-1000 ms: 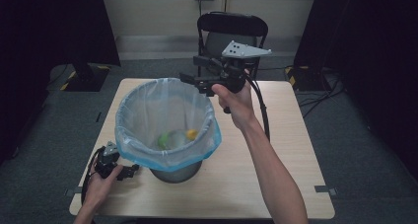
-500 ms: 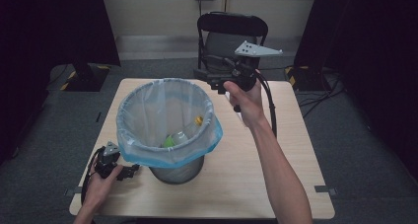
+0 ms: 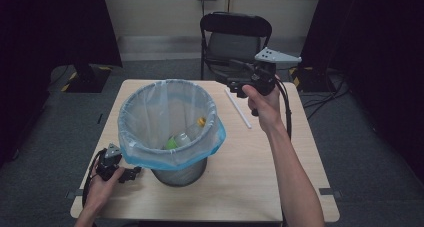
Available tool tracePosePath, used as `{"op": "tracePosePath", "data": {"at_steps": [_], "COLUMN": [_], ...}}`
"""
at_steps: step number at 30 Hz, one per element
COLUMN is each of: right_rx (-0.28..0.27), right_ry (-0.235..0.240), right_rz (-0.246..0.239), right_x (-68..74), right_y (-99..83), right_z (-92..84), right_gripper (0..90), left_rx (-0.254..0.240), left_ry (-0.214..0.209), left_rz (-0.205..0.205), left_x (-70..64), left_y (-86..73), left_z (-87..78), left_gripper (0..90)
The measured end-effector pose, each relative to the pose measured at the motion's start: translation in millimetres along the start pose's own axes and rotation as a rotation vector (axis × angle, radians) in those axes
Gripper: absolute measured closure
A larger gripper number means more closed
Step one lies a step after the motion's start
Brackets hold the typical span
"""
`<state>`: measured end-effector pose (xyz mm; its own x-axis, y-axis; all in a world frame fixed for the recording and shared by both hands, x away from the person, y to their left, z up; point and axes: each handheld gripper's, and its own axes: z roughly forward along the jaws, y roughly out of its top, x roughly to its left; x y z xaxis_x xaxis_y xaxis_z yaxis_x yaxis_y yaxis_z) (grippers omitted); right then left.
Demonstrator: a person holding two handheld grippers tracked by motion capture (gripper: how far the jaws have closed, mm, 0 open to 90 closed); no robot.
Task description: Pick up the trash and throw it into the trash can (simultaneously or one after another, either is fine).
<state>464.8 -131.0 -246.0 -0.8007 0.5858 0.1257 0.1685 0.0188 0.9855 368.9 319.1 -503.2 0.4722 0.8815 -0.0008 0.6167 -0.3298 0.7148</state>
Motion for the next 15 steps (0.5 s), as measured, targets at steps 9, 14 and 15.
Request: {"op": "tracePosePath", "data": {"at_steps": [9,14,15], "right_rx": [0.01,0.035,0.05], "right_ry": [-0.061,-0.104,-0.119], "right_rz": [0.02,0.025,0.026], "right_x": [-15.6,-25.0,-27.4], "right_y": [-13.5,-27.1,-30.9], "right_z": [-10.4,-12.9,-12.6], "right_gripper": [23.5,24.3,24.4], "left_rx": [0.0,0.0,0.0], "left_ry": [0.001,0.0,0.001], "left_rz": [0.001,0.0,0.001], "left_x": [0.0,0.0,0.0], "left_y": [0.0,0.0,0.0], "left_z": [-0.1,0.0,-0.1], "left_gripper": [0.4,0.4,0.4]}}
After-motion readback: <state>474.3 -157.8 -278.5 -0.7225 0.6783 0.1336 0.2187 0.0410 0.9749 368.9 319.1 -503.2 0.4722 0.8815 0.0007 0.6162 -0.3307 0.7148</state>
